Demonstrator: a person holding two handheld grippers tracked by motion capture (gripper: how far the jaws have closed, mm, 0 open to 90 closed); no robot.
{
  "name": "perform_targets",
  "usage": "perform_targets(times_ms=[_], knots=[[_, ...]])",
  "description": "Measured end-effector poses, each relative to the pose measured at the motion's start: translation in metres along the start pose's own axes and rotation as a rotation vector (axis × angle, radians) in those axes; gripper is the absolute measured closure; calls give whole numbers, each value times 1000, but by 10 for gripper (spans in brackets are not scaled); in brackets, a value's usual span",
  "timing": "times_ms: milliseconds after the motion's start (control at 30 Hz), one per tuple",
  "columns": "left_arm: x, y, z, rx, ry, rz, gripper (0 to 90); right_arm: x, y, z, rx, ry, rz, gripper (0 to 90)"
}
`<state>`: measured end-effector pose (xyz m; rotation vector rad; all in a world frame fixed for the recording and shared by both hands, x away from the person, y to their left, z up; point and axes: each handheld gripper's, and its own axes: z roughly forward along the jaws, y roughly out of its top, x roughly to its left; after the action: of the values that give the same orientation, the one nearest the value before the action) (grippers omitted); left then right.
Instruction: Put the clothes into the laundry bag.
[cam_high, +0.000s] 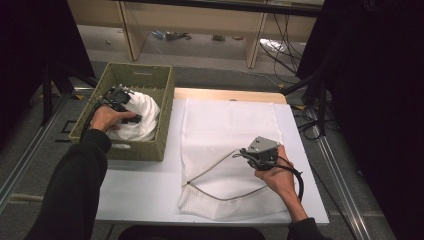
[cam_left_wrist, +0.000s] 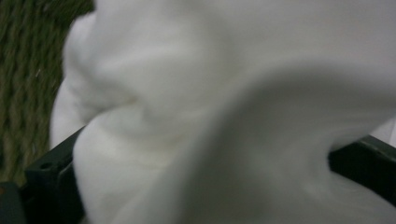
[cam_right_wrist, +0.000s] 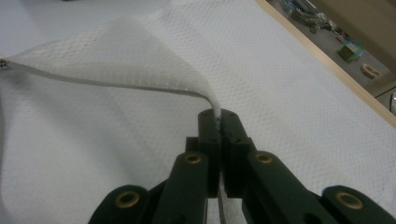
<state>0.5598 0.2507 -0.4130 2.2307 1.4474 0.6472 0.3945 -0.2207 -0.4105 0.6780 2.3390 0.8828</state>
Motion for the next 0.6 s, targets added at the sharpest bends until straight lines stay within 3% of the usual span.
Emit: perform_targets(times_ms=[33,67,133,167,233,267,300,333,367,433,533,600], knots=[[0,0,0,0,0,0,1,0,0,0,-4,-1,-2,896],[10,-4,0,23,2,-79,0,0,0,0,-4,-1,-2,896],[13,-6,1,11,5,-96,0,0,0,0,-4,-2,2,896],[15,-10,3,-18,-55,-102,0,0,0,0,-2,0,2,896],[15,-15,9,-33,-122,-124,0,-1,0,1,-1,4,0,896],[13,-17,19,-8,-176,-141,18,1,0,1,6,0,21,896],[13,-17,19,-8,-176,-141,129,0,1,1,1,8,-6,896],[12,-18,21,1,-210,-143,271,1,1,1,-2,5,-3,896],[5,-19,23,-13,-242,-74,327,1,1,1,1,6,-1,896],[3,-15,17,-15,-265,-16,384,2,1,1,1,7,4,896],[4,-15,12,-37,-303,19,391,0,1,2,0,9,-2,896],[4,-15,12,-39,-268,34,372,0,1,2,1,9,-1,896]])
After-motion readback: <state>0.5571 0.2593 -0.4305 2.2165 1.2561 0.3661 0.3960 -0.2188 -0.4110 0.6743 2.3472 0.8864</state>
